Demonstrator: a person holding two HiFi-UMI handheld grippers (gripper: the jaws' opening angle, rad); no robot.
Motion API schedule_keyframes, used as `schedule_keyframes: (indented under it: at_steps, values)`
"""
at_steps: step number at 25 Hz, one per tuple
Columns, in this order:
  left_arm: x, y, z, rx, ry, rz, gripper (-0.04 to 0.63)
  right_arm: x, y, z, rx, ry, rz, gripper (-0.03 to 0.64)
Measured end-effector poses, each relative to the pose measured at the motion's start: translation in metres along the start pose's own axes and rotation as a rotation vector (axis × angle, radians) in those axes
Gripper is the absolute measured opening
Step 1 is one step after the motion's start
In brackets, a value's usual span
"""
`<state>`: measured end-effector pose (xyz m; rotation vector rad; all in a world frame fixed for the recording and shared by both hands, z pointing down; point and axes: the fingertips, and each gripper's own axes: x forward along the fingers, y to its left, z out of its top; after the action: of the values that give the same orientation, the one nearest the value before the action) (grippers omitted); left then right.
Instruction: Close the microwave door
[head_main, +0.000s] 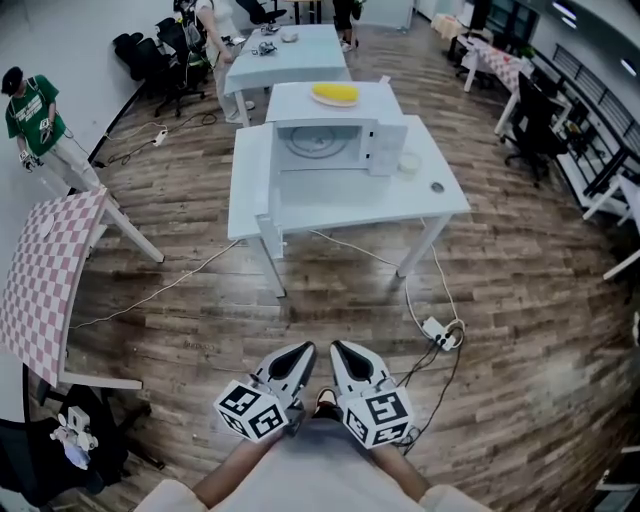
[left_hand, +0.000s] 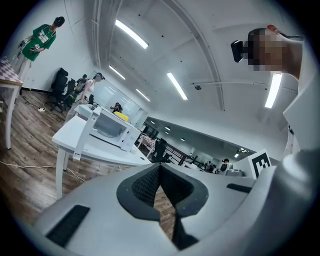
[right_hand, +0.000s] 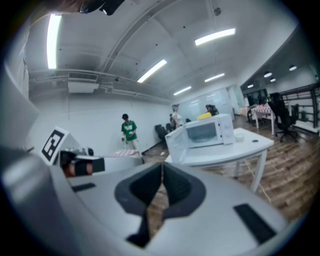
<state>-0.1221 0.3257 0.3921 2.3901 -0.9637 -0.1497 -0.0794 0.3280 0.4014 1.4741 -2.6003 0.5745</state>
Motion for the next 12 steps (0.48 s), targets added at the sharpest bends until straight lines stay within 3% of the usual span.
schedule_keyframes:
  at_steps: [12]
  values:
    - [0.011, 0.01, 0.0, -0.045, -0.025, 0.061, 0.018, 0.002, -0.025, -0.004, 0.019, 0.028, 0.022, 0.025]
